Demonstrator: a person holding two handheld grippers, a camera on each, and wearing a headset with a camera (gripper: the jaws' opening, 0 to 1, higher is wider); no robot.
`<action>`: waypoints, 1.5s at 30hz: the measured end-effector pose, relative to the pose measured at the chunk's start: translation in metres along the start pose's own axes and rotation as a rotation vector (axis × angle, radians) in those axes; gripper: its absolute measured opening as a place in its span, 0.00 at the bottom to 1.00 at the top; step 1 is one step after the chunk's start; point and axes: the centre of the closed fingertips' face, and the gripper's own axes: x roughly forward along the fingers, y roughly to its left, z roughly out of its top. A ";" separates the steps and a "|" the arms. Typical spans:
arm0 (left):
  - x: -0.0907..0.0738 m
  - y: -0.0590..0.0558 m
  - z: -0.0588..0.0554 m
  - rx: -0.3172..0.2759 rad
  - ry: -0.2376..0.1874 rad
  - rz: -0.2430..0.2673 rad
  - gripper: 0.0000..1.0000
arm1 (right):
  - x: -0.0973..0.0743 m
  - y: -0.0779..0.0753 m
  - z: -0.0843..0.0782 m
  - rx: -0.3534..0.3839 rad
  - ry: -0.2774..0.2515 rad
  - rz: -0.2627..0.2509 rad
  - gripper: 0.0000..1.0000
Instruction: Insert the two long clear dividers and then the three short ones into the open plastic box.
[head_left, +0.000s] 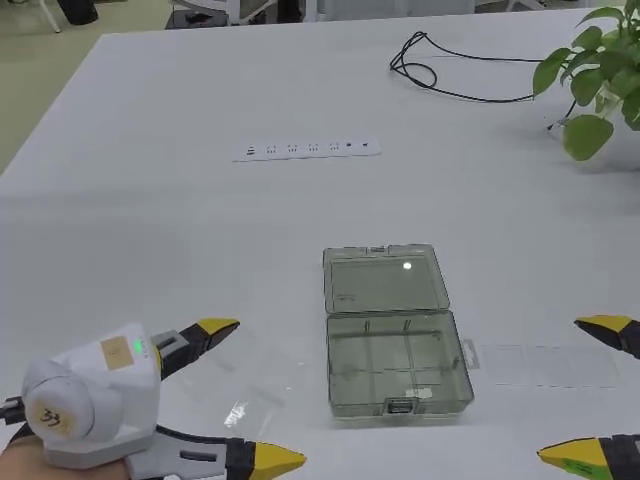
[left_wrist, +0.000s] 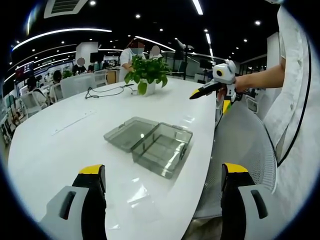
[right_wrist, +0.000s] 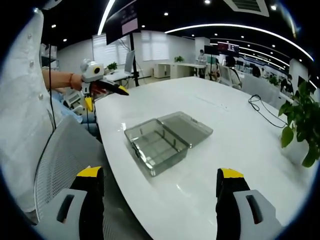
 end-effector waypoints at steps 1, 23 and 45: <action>0.000 0.000 0.000 -0.001 -0.001 -0.001 0.99 | 0.000 0.000 0.000 0.001 0.000 0.000 0.94; 0.003 0.003 0.000 -0.009 0.010 -0.010 0.98 | 0.004 -0.002 0.001 0.009 -0.006 0.011 0.92; 0.002 0.009 -0.002 -0.013 0.024 -0.010 0.98 | 0.006 -0.003 0.000 0.021 -0.012 0.012 0.91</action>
